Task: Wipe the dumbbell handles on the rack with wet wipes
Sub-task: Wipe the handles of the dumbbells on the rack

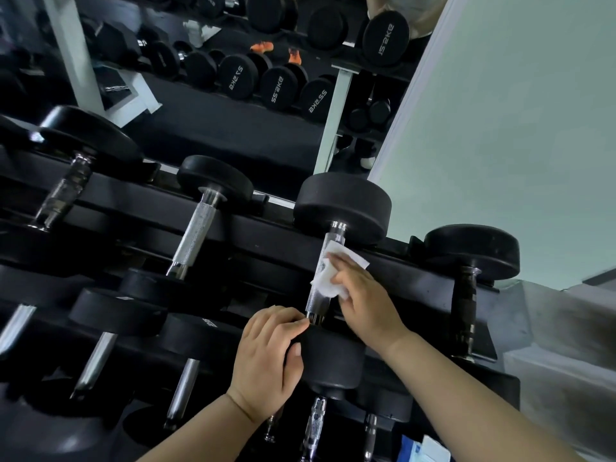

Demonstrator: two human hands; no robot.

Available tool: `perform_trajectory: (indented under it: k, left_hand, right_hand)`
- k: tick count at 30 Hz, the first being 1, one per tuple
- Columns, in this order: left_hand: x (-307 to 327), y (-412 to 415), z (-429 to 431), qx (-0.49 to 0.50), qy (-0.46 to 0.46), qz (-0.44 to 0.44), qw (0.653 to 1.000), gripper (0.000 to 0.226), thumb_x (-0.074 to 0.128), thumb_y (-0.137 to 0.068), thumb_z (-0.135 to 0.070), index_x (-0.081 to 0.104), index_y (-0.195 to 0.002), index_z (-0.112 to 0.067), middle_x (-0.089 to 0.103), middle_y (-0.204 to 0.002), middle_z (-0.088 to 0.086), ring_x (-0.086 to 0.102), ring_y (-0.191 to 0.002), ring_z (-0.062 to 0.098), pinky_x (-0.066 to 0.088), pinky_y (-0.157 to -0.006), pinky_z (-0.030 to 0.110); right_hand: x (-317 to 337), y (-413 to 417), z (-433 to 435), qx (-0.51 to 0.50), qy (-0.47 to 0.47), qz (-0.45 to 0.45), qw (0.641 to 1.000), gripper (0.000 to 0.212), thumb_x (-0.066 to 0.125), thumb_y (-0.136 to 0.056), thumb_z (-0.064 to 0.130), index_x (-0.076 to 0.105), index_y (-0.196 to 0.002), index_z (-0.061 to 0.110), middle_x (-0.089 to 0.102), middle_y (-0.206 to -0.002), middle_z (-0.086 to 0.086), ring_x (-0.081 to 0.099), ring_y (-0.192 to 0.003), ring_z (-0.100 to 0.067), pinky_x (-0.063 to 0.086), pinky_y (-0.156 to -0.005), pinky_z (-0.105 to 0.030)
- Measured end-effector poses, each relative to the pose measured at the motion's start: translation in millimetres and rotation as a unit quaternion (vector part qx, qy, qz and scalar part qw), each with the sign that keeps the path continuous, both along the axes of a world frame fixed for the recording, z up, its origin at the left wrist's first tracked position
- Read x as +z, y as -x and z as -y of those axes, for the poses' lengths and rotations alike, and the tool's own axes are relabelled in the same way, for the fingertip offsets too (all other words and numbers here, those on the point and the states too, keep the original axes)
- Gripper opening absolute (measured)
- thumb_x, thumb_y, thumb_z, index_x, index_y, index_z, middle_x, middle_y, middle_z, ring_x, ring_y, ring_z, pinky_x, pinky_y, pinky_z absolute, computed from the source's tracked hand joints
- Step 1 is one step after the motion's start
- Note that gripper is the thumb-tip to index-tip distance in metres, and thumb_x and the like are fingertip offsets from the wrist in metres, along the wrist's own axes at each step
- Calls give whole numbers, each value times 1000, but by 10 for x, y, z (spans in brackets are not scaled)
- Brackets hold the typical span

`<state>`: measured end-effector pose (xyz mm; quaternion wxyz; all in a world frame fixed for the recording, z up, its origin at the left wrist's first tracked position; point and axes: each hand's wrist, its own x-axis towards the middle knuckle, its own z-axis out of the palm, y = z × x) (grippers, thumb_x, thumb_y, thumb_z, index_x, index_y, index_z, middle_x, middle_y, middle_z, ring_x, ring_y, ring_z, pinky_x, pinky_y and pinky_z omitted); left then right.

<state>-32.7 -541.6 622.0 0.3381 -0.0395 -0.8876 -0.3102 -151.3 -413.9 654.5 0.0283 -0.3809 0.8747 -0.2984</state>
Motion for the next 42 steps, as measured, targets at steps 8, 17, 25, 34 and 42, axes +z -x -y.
perform_trajectory:
  k: [8, 17, 25, 34, 42]
  left_hand:
    - [-8, -2, -5, 2, -2, -1, 1000, 35, 20, -99, -31, 49, -101, -13, 49, -104, -4, 48, -95, 16, 30, -97, 20]
    - [-5, 0, -24, 10, -1, -6, 1000, 35, 18, -99, -30, 49, -101, -13, 49, -104, -3, 49, -97, 15, 30, -99, 22]
    - [-24, 8, -22, 6, -9, -8, 1000, 35, 19, -99, -29, 50, -100, -12, 50, -104, -3, 50, -95, 16, 32, -97, 24]
    - [-13, 1, -17, 3, -6, 1, 1000, 24, 28, -96, -22, 49, -101, -13, 49, -103, -4, 49, -95, 14, 29, -101, 20]
    - [10, -1, -18, -3, -4, -1, 1000, 20, 37, -84, -14, 48, -101, -13, 49, -103, -4, 49, -95, 14, 30, -98, 22]
  right_hand:
    - [303, 417, 163, 89, -169, -102, 976, 39, 39, -84, 5, 54, -120, 5, 47, -136, -13, 42, -128, -21, 30, -104, -23]
    - [347, 209, 441, 273, -323, -82, 903, 18, 49, -82, 5, 59, -97, 8, 67, -94, -10, 57, -101, -24, 7, -117, -32]
    - [83, 350, 116, 247, -152, -159, 944, 41, 32, -67, 10, 70, -82, 13, 71, -99, 0, 64, -101, -25, 39, -94, -48]
    - [150, 181, -183, -323, 245, 322, 856, 25, 45, -90, 1, 60, -110, 3, 62, -103, -7, 58, -91, -11, 42, -81, -12]
    - [54, 216, 112, -256, 349, 605, 668, 27, 32, -95, 1, 58, -89, 6, 70, -63, -1, 66, -62, -13, 49, -68, -27]
